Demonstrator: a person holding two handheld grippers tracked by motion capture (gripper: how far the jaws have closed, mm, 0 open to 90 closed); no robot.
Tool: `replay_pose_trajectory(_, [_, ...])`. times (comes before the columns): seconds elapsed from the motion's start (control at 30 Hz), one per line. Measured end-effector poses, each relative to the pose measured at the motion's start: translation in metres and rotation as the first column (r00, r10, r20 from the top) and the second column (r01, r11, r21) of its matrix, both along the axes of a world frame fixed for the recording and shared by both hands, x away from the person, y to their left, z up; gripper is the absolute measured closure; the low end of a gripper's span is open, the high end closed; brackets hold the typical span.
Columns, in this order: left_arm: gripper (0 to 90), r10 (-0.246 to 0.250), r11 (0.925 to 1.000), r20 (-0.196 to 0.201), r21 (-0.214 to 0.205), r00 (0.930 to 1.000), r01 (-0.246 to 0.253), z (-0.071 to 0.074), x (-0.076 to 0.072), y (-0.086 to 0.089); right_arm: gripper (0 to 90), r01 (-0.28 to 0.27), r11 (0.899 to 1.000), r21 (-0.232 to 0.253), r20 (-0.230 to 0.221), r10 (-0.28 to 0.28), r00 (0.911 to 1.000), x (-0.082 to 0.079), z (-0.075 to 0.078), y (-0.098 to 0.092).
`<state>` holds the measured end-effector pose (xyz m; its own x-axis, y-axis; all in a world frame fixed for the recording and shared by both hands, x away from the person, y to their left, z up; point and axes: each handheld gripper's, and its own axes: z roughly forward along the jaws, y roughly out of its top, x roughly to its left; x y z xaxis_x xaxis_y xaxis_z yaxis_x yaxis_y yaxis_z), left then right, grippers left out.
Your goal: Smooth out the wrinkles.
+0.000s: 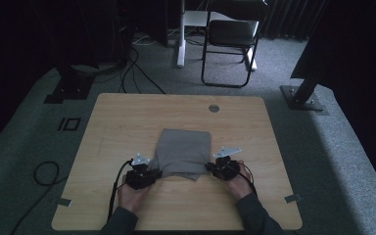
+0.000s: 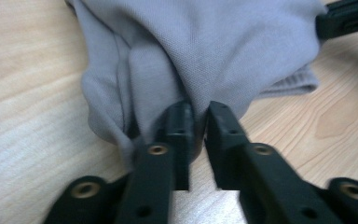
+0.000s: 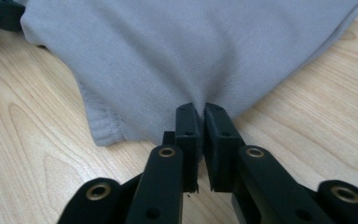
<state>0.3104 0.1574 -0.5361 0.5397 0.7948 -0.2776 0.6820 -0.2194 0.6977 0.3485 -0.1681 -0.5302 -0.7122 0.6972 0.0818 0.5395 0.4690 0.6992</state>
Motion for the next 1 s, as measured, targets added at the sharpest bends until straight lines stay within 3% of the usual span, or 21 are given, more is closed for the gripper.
replay_pose_trajectory(0.13, [68.3,0.044,0.9986,0.044,-0.032,0.9981,-0.043,0.012,0.002,0.01,77.0,-0.019,1.0,-0.013,-0.01,0.019,0.9998,0.0,0.002,-0.002])
replay_pose_trajectory(0.27, [64.7,0.091,0.9946,0.069,-0.057,0.9934,-0.087,0.019,0.009,0.015,64.6,0.019,0.999,0.046,0.032,-0.021,0.9993,0.0,0.012,-0.006])
replay_pose_trajectory(0.37, [61.9,0.081,0.9955,0.056,-0.055,0.9951,-0.078,0.019,0.013,0.012,64.0,0.047,0.996,0.075,0.05,-0.05,0.9975,0.004,0.02,-0.005])
replay_pose_trajectory(0.43, [61.6,0.07,0.9973,0.039,-0.026,0.9968,-0.069,0.013,0.017,0.004,62.6,0.066,0.994,0.089,0.06,-0.072,0.9956,0.011,0.026,0.003])
replay_pose_trajectory(0.53, [63.1,0.071,0.9974,0.002,-0.014,0.9975,-0.071,0.006,0.02,-0.001,59.9,0.054,0.997,0.062,0.073,-0.059,0.9956,0.015,0.025,0.015])
replay_pose_trajectory(0.67, [83.0,0.059,0.9983,-0.016,0.002,0.9981,-0.059,0.0,0.017,-0.001,57.9,0.032,0.999,0.027,0.041,-0.033,0.9986,0.015,0.015,0.03])
replay_pose_trajectory(0.8, [84.2,0.051,0.9981,-0.03,0.036,0.9982,-0.05,-0.006,0.015,0.001,58.2,0.011,0.999,-0.043,0.027,-0.01,0.9996,0.009,0.0,0.038])
replay_pose_trajectory(0.87, [83.9,0.053,0.9982,-0.03,0.03,0.9982,-0.052,-0.009,0.014,0.001,56.9,0.018,0.997,-0.069,0.022,-0.017,0.9996,0.006,-0.008,0.039])
replay_pose_trajectory(1.0, [82.6,0.061,0.9977,-0.029,0.033,0.9977,-0.06,-0.009,0.014,-0.002,53.9,0.019,0.996,-0.088,0.026,-0.017,0.9995,0.008,-0.012,0.038])
